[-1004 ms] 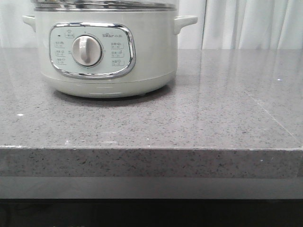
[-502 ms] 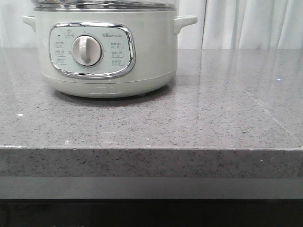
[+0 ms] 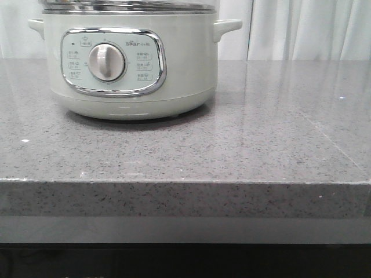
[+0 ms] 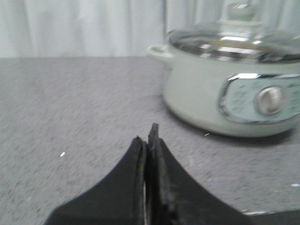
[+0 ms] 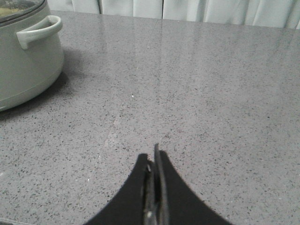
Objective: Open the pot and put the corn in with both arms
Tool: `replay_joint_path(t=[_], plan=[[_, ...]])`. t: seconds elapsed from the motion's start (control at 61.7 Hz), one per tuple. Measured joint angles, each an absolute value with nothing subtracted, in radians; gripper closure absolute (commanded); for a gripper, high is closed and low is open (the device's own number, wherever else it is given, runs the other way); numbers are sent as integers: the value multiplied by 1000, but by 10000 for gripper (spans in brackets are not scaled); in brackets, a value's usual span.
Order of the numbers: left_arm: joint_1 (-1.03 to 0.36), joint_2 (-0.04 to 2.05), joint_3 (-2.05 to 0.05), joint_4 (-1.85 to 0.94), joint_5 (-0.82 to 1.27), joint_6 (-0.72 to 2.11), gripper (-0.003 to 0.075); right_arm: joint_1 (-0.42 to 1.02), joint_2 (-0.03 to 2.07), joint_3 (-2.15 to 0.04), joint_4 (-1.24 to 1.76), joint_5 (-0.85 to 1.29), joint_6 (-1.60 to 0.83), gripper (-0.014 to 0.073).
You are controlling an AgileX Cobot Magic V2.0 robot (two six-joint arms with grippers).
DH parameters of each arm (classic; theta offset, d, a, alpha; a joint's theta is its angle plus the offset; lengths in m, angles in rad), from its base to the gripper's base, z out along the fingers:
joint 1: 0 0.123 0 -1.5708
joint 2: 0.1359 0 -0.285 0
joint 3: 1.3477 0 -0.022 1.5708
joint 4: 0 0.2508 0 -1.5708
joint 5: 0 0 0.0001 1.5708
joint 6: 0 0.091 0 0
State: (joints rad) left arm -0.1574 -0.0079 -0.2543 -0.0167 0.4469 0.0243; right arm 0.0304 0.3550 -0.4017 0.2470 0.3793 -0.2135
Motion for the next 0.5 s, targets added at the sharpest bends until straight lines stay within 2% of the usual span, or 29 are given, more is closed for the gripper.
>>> replay_joint_path(t=[0.13,0.34,0.502], plan=[[-105,-8,-147,-13,343,24,741,30,355,-402,247,379,-214,661],[-96,-8,7,-21,177,24,741,30,355,-402,247,379,-214,661],[-96,-8,7,-35,143,26,741,30,355,-402,247,380,-214,661]])
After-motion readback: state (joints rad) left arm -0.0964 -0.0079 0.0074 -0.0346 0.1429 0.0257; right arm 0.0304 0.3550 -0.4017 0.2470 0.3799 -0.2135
